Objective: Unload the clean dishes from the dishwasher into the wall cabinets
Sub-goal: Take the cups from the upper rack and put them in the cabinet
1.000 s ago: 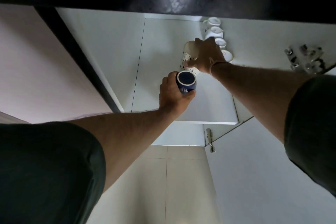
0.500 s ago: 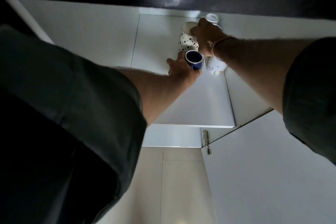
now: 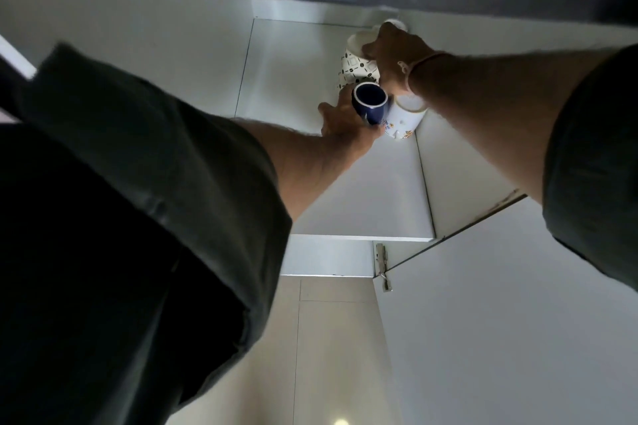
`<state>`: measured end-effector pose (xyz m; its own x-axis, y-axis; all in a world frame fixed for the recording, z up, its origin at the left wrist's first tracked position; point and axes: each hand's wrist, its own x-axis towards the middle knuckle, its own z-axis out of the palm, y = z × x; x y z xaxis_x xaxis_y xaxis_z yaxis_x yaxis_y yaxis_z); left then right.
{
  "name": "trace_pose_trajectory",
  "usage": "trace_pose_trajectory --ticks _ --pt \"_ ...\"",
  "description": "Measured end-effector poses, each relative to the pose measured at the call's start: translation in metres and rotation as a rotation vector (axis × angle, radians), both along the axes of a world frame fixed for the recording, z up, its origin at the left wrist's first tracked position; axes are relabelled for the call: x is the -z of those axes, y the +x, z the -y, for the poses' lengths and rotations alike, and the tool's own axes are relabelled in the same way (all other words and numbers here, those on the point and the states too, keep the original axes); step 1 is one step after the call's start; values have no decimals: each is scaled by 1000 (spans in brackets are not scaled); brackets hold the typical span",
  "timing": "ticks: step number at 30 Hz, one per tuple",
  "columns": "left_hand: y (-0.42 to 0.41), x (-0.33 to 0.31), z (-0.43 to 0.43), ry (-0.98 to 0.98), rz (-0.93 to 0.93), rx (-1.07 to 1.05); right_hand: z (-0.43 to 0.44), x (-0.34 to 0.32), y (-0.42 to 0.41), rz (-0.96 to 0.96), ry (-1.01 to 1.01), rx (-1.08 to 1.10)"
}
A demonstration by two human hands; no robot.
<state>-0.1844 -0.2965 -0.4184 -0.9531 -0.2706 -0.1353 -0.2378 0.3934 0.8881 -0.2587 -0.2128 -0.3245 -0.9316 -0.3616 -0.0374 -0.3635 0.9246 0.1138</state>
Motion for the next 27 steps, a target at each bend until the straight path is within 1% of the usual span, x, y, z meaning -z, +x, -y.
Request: trace_pose_trajectory --ticks 3,6,11,13,16,22,27 --pt "10 5 3 3 -14 3 2 5 -3 25 -22 -25" --pt "28 11 6 -83 5 41 2 13 0 56 -89 2" --pt "57 10 21 -178 112 137 9 18 26 21 -152 28" --pt "71 2 30 -183 163 162 11 15 44 48 -172 29" --pt "96 -14 39 -169 189 180 9 9 74 68 -221 27" --pt "164 -55 43 -133 154 95 6 -12 139 104 -302 42" --pt "219 -93 48 -145 132 110 2 -35 191 77 -326 13"
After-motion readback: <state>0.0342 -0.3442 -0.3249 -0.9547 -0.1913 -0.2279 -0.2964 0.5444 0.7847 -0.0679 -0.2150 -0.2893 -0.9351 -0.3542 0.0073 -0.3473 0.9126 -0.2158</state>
